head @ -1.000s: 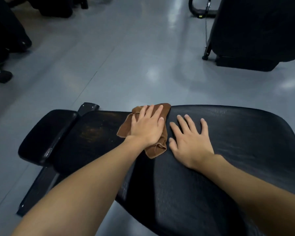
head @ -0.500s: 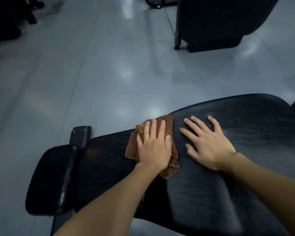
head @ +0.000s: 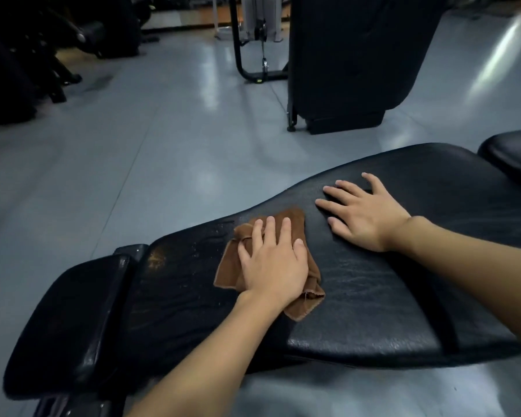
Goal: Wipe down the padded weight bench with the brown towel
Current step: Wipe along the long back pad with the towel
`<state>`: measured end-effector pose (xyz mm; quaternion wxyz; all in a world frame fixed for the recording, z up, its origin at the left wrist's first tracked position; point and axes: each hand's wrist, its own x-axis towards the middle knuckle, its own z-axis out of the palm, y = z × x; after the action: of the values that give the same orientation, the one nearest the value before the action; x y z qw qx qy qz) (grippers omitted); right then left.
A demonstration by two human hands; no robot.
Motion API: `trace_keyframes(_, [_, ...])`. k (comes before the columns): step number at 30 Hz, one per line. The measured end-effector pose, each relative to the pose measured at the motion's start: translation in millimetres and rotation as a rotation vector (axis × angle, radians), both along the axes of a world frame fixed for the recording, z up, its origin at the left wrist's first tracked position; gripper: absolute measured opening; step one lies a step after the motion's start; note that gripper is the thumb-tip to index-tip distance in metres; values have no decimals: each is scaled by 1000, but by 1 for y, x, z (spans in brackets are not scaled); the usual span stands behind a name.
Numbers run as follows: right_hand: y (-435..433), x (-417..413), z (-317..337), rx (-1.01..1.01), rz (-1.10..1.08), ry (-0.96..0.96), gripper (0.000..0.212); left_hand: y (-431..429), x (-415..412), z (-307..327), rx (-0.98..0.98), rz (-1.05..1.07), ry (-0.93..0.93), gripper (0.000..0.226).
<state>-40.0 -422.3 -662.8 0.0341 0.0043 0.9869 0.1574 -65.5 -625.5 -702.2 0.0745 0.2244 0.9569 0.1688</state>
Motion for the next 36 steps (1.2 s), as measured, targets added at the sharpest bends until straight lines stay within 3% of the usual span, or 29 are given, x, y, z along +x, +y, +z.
trace_keyframes(2, [-16,10,1,76,1,24,76,-10,21,-3,7,-13,8,58])
trace_keyframes(8, [-52,38,-26,-225,-50,30,68,-40,62,-12,-1,-46,89,66])
trace_keyframes(11, [-53,39,-25,-219,-64,30,57,-52,83,-14,-9,-38,100,74])
trace_keyframes(16, [-68,45,-23,-113,-53,71,73,-60,95,-16,-11,-46,119,79])
trace_keyframes(23, [-75,52,-40,-212,-91,73,76,-37,45,-16,1,-53,80,55])
trace_keyframes(36, [-77,50,-40,-195,-85,83,74,18,-90,0,10,7,-46,58])
